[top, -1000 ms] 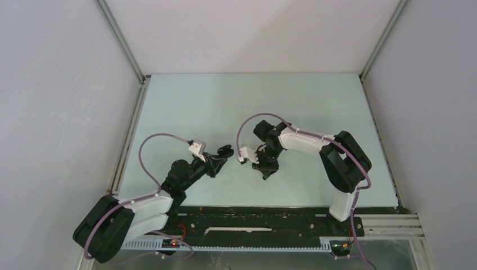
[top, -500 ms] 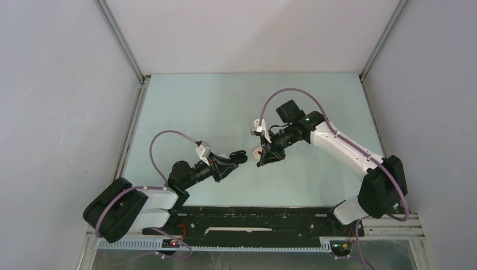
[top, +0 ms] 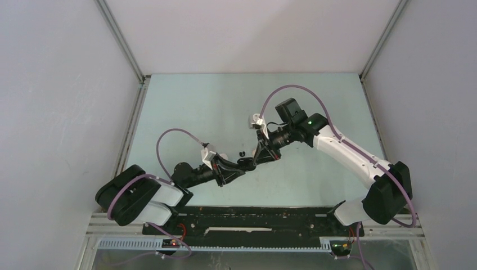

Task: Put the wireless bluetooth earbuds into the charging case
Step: Insert the right earbud into the right side groove of the charging case.

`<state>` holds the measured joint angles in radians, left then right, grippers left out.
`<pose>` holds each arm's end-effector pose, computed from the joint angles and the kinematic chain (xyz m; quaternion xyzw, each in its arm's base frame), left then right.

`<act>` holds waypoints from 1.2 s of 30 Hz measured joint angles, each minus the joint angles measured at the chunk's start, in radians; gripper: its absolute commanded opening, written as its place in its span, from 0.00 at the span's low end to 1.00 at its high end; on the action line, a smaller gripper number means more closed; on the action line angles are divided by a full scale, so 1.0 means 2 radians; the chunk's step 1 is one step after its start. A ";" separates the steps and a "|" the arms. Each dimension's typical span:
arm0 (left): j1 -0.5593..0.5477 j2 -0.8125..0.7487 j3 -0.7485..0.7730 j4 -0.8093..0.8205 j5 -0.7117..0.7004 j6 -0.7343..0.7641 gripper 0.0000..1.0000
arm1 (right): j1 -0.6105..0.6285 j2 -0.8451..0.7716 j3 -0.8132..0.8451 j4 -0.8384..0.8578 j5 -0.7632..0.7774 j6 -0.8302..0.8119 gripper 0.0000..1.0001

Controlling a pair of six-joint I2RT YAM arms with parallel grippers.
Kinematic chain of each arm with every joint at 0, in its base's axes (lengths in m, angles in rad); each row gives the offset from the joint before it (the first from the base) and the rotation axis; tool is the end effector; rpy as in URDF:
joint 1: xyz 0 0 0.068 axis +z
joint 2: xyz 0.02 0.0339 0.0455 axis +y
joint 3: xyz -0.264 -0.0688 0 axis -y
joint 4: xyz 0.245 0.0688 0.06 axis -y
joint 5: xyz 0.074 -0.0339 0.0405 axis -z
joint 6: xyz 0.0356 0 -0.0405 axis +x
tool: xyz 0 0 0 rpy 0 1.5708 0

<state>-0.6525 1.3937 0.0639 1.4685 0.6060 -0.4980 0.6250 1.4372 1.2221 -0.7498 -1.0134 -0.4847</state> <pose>0.1406 -0.1330 0.1640 0.2728 0.6073 -0.5561 0.4976 0.2174 0.1941 0.3052 -0.5627 0.6331 0.4803 0.2277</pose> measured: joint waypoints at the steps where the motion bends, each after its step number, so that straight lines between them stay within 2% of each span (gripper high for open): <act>1: 0.000 0.000 0.000 0.004 0.002 0.000 0.00 | 0.005 0.000 0.000 0.006 0.002 0.007 0.01; 17: -0.005 0.000 0.004 0.010 0.006 0.000 0.00 | 0.027 0.004 0.000 0.031 0.065 0.030 0.02; 36: -0.006 -0.005 0.004 0.010 0.009 0.000 0.00 | 0.026 0.027 0.000 0.033 0.074 0.029 0.02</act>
<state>-0.6636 1.3846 0.0727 1.4895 0.6239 -0.4976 0.6765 1.4902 1.2221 -0.6838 -0.8654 -0.4263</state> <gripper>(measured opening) 0.277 0.115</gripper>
